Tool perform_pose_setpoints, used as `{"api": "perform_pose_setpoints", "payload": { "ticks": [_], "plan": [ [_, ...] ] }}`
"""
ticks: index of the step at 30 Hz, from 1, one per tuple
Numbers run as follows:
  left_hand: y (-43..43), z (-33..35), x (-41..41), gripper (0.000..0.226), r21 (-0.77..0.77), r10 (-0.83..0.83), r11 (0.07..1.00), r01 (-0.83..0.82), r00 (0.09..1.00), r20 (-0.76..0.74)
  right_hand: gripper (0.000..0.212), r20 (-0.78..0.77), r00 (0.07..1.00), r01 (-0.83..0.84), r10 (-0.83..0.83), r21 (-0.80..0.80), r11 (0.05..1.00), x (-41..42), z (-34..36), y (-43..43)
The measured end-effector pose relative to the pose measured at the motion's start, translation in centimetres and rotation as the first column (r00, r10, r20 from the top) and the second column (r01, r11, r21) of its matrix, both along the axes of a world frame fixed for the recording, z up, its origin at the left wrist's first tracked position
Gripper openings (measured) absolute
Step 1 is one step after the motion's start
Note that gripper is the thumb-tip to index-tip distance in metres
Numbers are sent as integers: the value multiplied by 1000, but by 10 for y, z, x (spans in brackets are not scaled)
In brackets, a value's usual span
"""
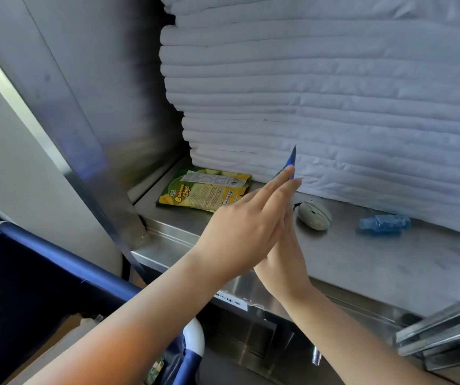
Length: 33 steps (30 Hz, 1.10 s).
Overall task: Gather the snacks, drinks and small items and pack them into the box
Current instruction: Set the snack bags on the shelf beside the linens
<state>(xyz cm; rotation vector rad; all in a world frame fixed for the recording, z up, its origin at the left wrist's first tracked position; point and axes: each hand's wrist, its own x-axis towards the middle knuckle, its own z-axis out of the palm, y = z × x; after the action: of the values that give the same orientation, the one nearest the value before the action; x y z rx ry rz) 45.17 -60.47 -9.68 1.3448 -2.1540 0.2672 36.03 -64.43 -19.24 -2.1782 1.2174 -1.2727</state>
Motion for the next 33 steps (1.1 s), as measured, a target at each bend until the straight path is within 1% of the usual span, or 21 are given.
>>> {"api": "perform_pose_setpoints", "payload": {
  "ticks": [1,3,4,6,8,10,12,15,18,21,24,26,29,31,33],
  "plan": [
    [0,-2,3,44,5,13,1000,-13,1000,-6,68,-17,1000,5,-5,-23,1000,-1,-1,-2],
    [-1,0,8,47,-16,50,999,-50,998,-24,68,45,998,-45,45,-10,999,0,-3,-5],
    [0,1,9,48,-34,57,998,-58,997,-45,66,30,998,-60,60,-5,998,0,1,-6],
    [1,0,11,49,-34,57,998,-60,995,-81,65,-6,997,-78,78,-72,994,-2,2,-4],
    [2,-4,12,50,-43,70,996,-75,992,-104,71,-23,996,-92,90,-92,991,-6,5,-5],
    [4,-9,15,53,-34,89,995,-95,988,-128,71,-101,993,-75,61,-142,987,-11,7,-6],
    [6,-17,17,53,22,127,992,-125,980,-156,68,-212,977,-67,29,-174,982,-20,6,-6],
    [11,-34,21,53,111,187,979,-169,966,-180,75,-358,933,-109,45,-162,981,-32,-2,-5],
    [19,-55,28,50,146,229,967,-210,964,-132,73,-435,893,-161,113,-76,984,-43,-15,-1],
    [28,-76,37,54,278,293,925,-258,951,-96,66,-462,880,-122,109,3,993,-57,-27,2],
    [31,-95,43,57,367,301,887,-279,954,-3,62,-539,834,-114,117,40,993,-72,-37,0],
    [33,-103,44,60,369,286,883,-289,956,66,62,-611,780,-116,137,74,990,-81,-40,-1],
    [33,-110,46,56,357,307,876,-324,946,104,63,-682,710,-130,174,116,985,-89,-41,-3],
    [33,-114,49,55,370,343,853,-368,930,136,64,-678,706,-136,206,156,978,-93,-40,-5],
    [32,-115,51,55,347,339,854,-387,921,192,71,-642,733,-128,226,195,972,-97,-37,-7]
  ]
}}
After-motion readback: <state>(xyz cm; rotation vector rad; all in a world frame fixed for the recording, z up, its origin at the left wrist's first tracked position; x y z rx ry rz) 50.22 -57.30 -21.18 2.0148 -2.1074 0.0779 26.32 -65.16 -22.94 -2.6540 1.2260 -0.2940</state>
